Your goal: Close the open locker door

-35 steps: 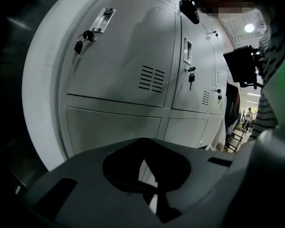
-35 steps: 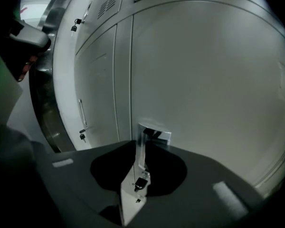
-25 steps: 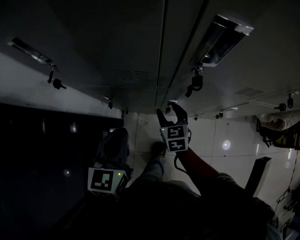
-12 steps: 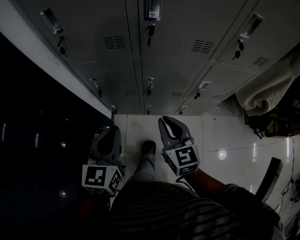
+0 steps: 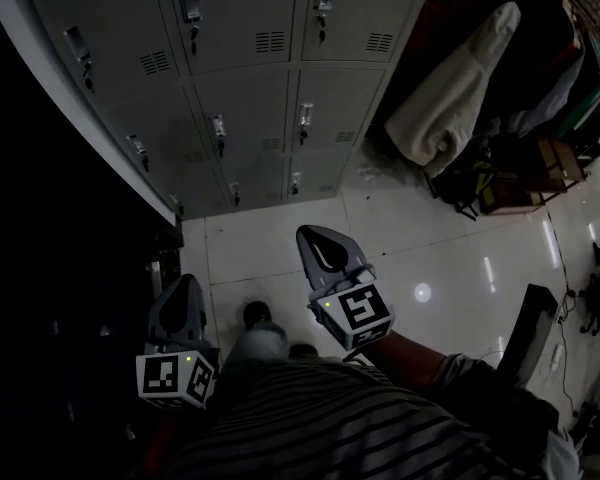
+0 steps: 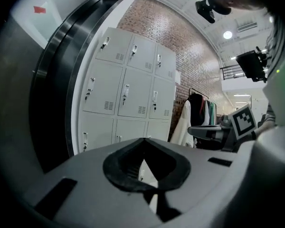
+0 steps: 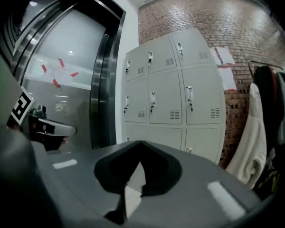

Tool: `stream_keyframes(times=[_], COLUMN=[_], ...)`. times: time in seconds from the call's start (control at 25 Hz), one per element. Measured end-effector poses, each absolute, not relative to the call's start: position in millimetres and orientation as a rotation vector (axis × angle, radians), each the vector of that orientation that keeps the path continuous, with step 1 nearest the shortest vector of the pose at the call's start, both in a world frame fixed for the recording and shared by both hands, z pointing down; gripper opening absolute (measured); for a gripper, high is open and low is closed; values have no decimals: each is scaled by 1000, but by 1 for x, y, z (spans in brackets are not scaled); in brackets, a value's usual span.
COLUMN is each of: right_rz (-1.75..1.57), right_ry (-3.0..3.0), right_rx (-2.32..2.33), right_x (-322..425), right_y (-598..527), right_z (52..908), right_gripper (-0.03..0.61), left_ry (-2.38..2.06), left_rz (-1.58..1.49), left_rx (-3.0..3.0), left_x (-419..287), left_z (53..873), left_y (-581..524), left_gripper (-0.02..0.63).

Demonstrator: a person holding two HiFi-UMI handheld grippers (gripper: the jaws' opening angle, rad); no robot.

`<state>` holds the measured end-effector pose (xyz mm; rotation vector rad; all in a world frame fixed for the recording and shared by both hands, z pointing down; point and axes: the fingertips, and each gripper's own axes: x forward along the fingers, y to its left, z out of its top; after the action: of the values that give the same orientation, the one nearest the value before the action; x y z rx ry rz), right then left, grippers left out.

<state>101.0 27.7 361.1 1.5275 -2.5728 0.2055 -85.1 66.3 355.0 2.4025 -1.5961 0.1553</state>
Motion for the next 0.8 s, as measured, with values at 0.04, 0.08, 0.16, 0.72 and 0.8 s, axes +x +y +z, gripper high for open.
stream_keyframes(times=[0.04, 0.08, 0.16, 0.72, 0.8], right_rz=[200, 195, 190, 229, 246], right_ry=[-2566, -2561, -2554, -2571, -2556], right_rx=[1534, 1541, 1557, 1549, 1548], right_x=[105, 108, 109, 40, 42], right_y=[40, 51, 67, 134, 143], right_z=[356, 350, 340, 325, 327], right_gripper=[2, 2, 2, 0, 0], left_ry=[-1594, -1590, -1578, -1535, -1506], left_rz=[145, 131, 111, 101, 124], left_rx=[2420, 2437, 2465, 2461, 2469], left_x=[-82, -79, -77, -132, -126], left_z=[347, 339, 329, 329, 332], left_y=[77, 86, 100, 160, 168], left_gripper=[5, 5, 5, 5, 5])
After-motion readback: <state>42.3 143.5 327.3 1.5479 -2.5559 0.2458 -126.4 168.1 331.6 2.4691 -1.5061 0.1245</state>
